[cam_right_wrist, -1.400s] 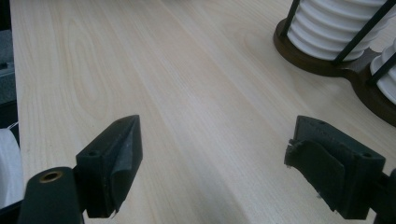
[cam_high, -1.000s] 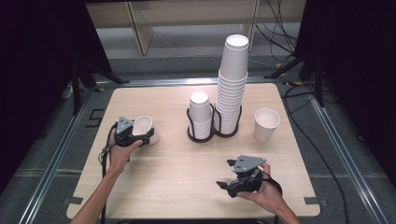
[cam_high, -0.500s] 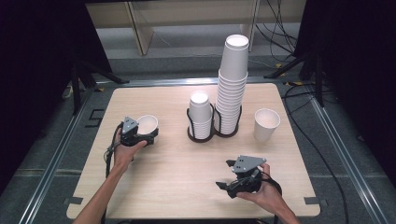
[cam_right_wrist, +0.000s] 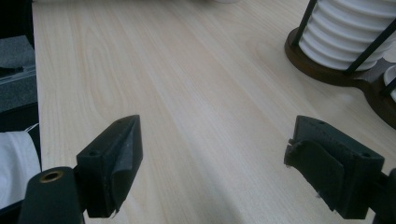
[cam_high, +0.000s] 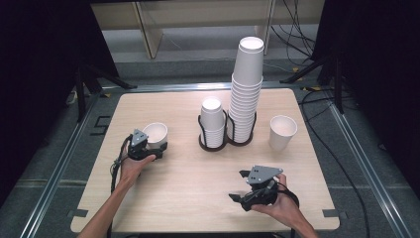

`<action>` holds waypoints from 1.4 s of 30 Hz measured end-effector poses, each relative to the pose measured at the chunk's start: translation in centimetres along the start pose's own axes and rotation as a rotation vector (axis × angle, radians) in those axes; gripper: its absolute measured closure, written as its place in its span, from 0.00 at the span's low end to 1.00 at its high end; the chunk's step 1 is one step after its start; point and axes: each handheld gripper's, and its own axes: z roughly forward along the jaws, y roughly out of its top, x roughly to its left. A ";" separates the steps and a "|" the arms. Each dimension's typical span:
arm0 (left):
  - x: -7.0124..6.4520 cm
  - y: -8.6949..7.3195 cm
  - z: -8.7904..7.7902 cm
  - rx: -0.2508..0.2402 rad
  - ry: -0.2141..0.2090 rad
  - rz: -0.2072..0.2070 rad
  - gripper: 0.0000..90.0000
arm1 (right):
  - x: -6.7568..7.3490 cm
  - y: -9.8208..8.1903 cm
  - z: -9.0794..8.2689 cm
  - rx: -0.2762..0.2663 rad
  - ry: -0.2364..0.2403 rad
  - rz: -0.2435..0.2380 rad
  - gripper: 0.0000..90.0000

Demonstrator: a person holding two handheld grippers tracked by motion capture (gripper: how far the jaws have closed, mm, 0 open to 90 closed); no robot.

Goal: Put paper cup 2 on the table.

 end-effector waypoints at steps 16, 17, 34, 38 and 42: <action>-1.3 -0.5 -3.6 -0.023 -0.051 -0.007 0.16 | -0.1 -0.1 0.0 0.001 0.005 0.019 0.20; -1.5 -0.4 -3.9 -0.030 -0.050 -0.006 0.16 | -0.1 -0.1 0.0 0.000 0.004 0.019 0.20; -4.7 -0.2 -9.0 -0.071 -0.076 -0.027 0.16 | -0.2 -0.2 0.1 0.009 0.001 0.029 0.20; -5.9 -0.1 -10.2 -0.077 -0.090 -0.034 0.16 | -0.2 -0.3 0.2 0.018 -0.009 0.036 0.20; -7.4 -0.4 -11.3 -0.079 -0.103 -0.034 0.16 | -0.3 -0.4 0.2 0.023 -0.009 0.043 0.19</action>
